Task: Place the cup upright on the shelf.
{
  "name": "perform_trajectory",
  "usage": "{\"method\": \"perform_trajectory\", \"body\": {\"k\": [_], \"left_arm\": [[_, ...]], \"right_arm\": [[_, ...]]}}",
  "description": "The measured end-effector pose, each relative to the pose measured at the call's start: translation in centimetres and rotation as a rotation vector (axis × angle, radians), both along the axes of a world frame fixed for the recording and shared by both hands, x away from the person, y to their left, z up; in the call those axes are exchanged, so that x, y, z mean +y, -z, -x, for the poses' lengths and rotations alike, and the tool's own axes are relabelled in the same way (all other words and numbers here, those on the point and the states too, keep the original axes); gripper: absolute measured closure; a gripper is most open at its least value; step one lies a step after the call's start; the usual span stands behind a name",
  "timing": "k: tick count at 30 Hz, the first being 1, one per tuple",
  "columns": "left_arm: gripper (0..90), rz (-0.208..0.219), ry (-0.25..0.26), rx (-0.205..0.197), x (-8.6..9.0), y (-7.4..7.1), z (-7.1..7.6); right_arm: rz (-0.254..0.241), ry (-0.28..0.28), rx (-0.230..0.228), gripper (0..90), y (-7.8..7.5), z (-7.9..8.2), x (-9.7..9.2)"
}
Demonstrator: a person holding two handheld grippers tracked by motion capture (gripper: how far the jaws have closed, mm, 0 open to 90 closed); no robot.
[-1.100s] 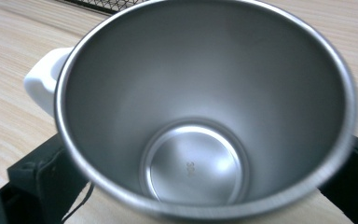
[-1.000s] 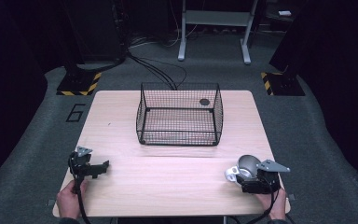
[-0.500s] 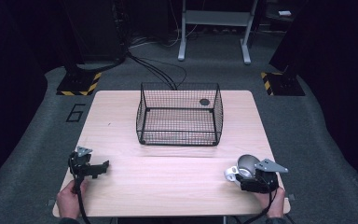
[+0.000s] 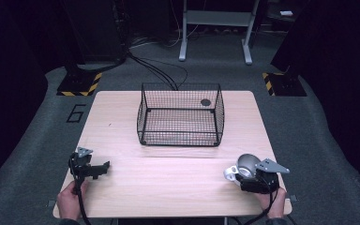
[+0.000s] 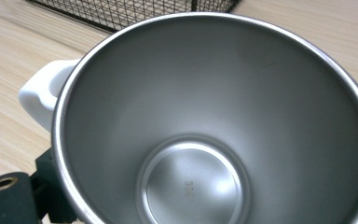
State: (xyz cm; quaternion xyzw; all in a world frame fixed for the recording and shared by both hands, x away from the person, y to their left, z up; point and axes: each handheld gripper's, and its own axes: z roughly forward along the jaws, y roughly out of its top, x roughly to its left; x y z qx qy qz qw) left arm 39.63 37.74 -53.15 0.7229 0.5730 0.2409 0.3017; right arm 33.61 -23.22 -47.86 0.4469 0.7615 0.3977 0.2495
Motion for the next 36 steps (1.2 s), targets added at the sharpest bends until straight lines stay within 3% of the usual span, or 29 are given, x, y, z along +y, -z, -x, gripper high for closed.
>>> {"method": "perform_trajectory", "body": {"k": [5,16,36], "left_arm": [[0.0,0.000,0.000,0.000,0.0,0.0,0.0],[0.0,0.008,-0.005,0.000,-0.1,0.0,0.0],[0.0,0.008,-0.005,0.000,-0.1,0.0,0.0]], "right_arm": [[-0.028,-0.016,-0.008,8.3,-1.1,-0.4,0.6],[-0.033,-0.033,-0.004,8.3,-2.6,-1.0,1.8],[-0.053,-0.120,-0.026,8.3,-7.8,-3.2,5.7]]}}
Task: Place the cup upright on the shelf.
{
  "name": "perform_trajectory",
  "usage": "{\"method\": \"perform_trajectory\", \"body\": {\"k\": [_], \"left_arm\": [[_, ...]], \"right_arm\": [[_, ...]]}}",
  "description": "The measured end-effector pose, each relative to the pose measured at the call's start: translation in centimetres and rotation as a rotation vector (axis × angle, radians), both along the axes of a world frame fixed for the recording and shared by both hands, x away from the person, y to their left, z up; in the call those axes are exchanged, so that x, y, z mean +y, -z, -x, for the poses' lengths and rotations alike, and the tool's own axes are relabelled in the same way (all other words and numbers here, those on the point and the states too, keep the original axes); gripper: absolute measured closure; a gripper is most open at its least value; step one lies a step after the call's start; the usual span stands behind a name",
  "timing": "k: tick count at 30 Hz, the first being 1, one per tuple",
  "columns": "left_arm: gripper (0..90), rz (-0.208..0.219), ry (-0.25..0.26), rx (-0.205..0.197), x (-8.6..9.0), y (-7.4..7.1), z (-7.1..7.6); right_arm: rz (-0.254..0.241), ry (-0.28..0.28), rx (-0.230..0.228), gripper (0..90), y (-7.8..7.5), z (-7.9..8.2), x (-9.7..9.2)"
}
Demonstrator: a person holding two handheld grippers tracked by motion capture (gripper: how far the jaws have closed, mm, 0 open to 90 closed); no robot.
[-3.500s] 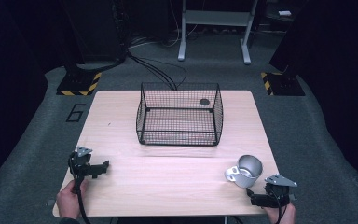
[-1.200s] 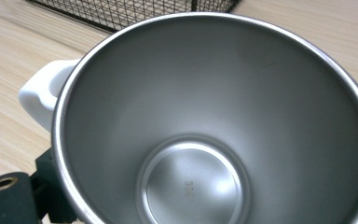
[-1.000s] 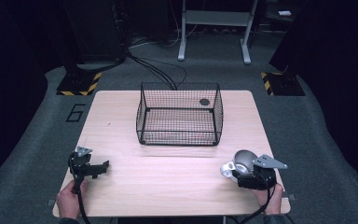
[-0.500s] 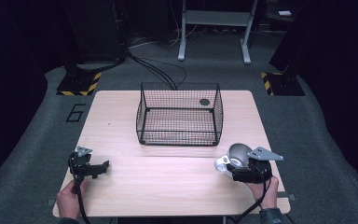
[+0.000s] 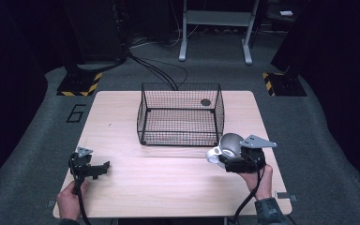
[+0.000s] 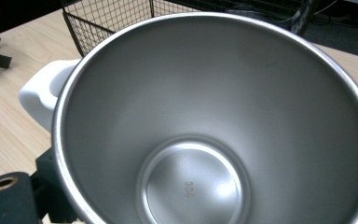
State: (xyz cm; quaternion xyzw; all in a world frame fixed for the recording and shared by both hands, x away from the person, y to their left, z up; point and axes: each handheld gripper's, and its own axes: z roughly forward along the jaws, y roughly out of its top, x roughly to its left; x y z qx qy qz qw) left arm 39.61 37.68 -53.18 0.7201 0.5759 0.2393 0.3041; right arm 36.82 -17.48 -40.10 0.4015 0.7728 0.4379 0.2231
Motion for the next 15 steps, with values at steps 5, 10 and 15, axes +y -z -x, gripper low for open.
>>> {"method": "perform_trajectory", "body": {"k": [5,10,15], "left_arm": [[0.0,0.000,0.000,0.000,0.0,0.0,0.0],[0.0,0.000,0.000,0.000,0.0,0.0,0.0],[0.0,0.000,0.000,0.000,0.0,0.0,0.0]], "right_arm": [[0.011,-0.025,0.000,8.3,-0.9,-1.1,1.2],[0.014,-0.036,0.013,8.3,-1.7,-1.9,2.3],[0.014,-0.049,0.016,8.3,-2.6,-2.8,3.2]]}}
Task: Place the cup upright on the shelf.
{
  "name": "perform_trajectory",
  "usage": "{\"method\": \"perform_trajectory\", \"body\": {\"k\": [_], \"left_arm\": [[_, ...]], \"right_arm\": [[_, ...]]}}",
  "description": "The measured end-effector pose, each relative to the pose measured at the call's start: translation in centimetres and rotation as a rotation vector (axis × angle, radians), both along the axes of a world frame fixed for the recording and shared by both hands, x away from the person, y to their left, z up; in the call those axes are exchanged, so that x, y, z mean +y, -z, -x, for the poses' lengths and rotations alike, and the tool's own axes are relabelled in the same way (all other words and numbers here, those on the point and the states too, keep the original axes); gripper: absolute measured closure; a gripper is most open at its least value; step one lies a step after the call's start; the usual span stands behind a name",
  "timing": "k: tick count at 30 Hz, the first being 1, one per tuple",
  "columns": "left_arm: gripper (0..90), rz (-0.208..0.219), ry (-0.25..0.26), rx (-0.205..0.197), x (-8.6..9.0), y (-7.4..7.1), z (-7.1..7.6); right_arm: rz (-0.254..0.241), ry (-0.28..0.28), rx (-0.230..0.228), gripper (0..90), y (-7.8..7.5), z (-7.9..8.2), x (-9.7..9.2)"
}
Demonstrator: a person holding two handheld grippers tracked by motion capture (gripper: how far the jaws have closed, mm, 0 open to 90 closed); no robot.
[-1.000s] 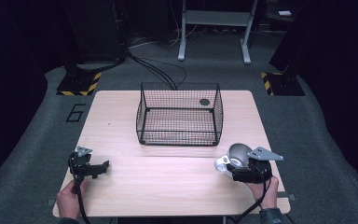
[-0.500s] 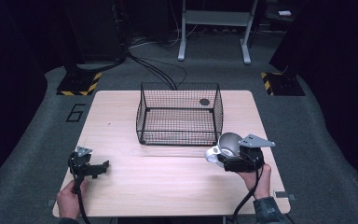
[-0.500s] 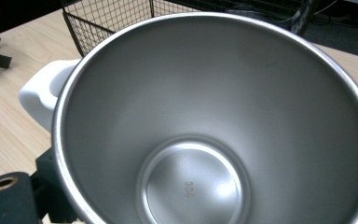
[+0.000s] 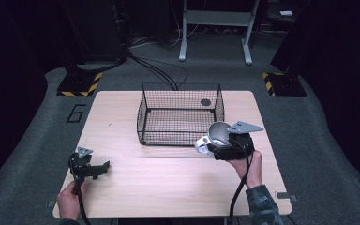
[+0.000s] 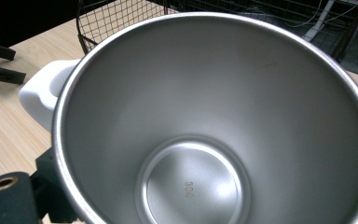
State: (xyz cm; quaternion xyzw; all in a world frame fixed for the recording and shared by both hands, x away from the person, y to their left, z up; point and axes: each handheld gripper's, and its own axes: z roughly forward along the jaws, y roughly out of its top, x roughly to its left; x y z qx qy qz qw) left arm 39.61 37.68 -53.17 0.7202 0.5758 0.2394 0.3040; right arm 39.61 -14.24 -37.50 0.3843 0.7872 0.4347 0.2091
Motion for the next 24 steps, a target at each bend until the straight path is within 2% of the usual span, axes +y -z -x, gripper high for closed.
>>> {"method": "perform_trajectory", "body": {"k": [13,24], "left_arm": [[0.0,0.000,0.000,0.000,0.0,0.0,0.0],[0.0,0.000,0.000,0.000,0.0,0.0,0.0]], "right_arm": [[-0.006,-0.027,0.007,8.4,-2.0,-3.1,2.1],[0.008,-0.048,0.009,8.3,-3.7,-5.9,4.2]]}}
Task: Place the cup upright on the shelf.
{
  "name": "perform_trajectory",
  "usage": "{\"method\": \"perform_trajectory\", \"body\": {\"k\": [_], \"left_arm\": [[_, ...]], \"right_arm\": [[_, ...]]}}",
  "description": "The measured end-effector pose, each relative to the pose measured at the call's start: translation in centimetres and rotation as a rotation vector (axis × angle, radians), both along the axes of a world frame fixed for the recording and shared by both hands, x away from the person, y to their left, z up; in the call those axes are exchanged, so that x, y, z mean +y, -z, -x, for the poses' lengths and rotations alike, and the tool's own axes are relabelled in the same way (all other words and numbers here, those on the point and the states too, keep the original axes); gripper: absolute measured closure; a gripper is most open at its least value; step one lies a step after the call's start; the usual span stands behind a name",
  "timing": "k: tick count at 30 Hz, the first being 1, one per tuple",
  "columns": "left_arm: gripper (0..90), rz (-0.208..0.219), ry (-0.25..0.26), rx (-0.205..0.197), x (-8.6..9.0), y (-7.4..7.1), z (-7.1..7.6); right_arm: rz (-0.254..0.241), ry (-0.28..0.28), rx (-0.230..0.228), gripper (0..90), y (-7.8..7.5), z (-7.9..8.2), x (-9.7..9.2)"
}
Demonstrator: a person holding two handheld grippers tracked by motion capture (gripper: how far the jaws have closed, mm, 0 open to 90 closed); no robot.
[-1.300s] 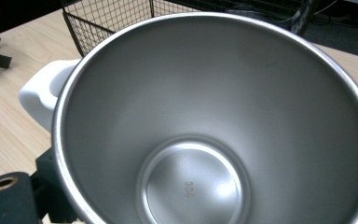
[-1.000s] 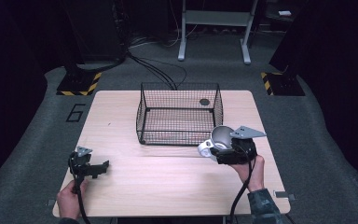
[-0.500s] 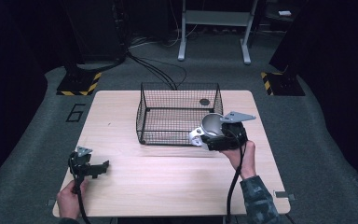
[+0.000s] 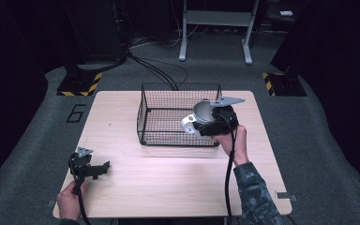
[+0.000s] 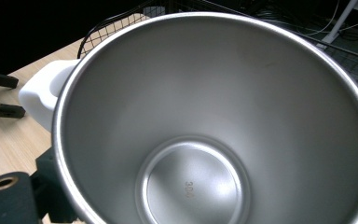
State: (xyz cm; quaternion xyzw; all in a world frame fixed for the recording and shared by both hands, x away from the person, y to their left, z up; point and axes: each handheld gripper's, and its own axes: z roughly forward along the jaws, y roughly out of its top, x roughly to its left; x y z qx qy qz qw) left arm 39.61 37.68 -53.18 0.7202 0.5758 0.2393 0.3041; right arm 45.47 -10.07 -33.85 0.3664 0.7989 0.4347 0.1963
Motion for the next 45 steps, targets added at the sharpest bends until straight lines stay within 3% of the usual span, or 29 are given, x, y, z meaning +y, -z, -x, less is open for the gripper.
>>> {"method": "perform_trajectory", "body": {"k": [16,45], "left_arm": [[0.0,0.000,0.000,0.000,0.0,0.0,0.0],[0.0,0.000,0.000,0.000,0.0,0.0,0.0]], "right_arm": [[0.017,-0.012,0.023,8.3,-0.7,-3.7,2.6],[0.052,0.044,0.158,8.2,3.5,-9.7,5.2]]}}
